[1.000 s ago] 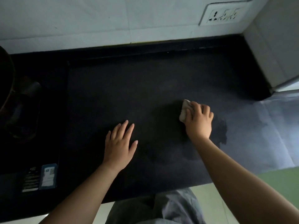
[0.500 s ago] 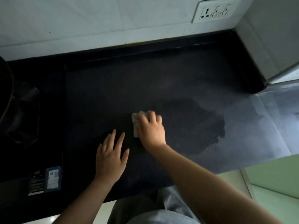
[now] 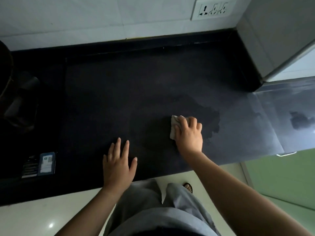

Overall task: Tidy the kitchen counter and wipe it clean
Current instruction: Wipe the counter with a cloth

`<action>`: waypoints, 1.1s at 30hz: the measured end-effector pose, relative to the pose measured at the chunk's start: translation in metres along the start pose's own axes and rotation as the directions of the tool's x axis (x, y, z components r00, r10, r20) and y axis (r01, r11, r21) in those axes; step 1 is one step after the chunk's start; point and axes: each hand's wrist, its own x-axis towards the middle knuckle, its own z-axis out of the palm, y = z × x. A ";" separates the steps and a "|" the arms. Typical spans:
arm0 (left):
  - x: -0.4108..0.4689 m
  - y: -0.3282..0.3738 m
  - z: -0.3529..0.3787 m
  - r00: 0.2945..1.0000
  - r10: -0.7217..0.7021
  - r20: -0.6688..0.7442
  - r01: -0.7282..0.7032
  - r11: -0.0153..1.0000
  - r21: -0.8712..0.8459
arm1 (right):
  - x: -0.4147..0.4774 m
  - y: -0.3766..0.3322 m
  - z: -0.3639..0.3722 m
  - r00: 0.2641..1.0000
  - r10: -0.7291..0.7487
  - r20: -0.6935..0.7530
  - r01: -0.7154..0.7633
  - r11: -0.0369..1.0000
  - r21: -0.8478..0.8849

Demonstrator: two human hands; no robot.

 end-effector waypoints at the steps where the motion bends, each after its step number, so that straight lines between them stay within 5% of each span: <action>1: -0.006 0.009 0.004 1.000 -0.030 0.005 0.030 0.999 -0.013 | -0.004 -0.002 0.000 1.000 -0.014 0.021 0.014 1.000 0.004; 6: -0.026 0.035 0.012 0.993 -0.119 0.024 0.120 0.992 -0.034 | -0.043 0.032 -0.014 0.960 -0.267 0.079 0.266 0.964 0.023; 13: -0.035 0.035 0.014 0.992 -0.122 0.014 0.122 0.992 0.037 | -0.016 0.099 -0.042 0.999 0.045 -0.027 -0.043 0.996 0.072; 17: -0.036 0.033 0.011 0.994 -0.105 0.021 0.104 0.994 0.038 | -0.027 0.070 -0.028 0.998 0.054 -0.040 -0.050 0.995 0.089; 26: -0.032 -0.027 0.002 0.998 0.054 0.023 -0.056 0.991 0.120 | -0.104 -0.054 0.026 0.933 -0.329 0.148 0.317 0.943 0.101; 30: -0.011 -0.061 -0.009 0.993 0.115 0.028 -0.117 0.986 0.117 | -0.094 -0.052 0.031 0.946 -0.292 0.138 0.285 0.956 0.066; 33: 0.012 -0.078 -0.017 0.989 0.147 0.032 -0.150 0.982 0.116 | -0.060 -0.065 0.036 0.988 -0.132 0.076 0.128 0.990 0.056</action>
